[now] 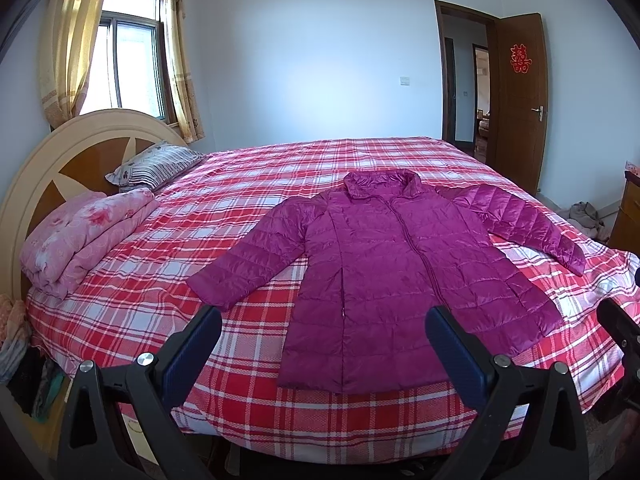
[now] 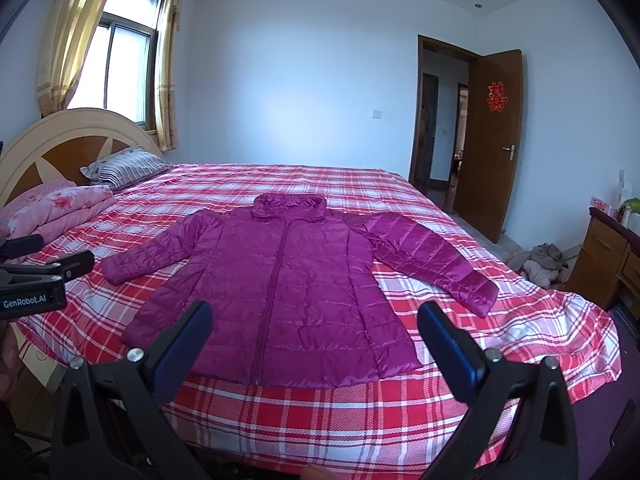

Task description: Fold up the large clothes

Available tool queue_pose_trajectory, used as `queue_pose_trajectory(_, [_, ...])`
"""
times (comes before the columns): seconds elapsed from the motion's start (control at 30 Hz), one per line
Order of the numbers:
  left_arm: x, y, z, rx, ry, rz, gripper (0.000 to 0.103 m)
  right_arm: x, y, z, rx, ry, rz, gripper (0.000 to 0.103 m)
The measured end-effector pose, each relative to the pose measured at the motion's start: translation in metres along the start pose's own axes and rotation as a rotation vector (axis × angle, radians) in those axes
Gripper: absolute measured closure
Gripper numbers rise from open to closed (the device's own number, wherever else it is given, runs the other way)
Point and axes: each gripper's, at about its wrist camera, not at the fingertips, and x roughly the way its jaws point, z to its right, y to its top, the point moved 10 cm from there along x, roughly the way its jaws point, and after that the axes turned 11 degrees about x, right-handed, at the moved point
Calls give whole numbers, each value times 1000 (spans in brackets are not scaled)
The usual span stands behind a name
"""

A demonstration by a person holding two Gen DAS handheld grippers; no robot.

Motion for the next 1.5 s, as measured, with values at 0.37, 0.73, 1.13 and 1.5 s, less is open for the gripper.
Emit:
queue_pose_trajectory(0.37, [97, 0, 10, 48, 35, -42, 1, 83, -12, 121, 182, -133, -132, 0])
queue_pose_trajectory(0.73, [206, -10, 10, -44, 47, -138, 1, 152, -17, 263, 465, -279, -253, 9])
queue_pose_trajectory(1.13, [280, -16, -12, -55, 147, -208, 1, 221, -7, 344, 542, -425, -308, 18])
queue_pose_trajectory(1.5, [315, -45, -14, -89, 124, -261, 1, 257, -27, 351, 506, -454, -417, 49])
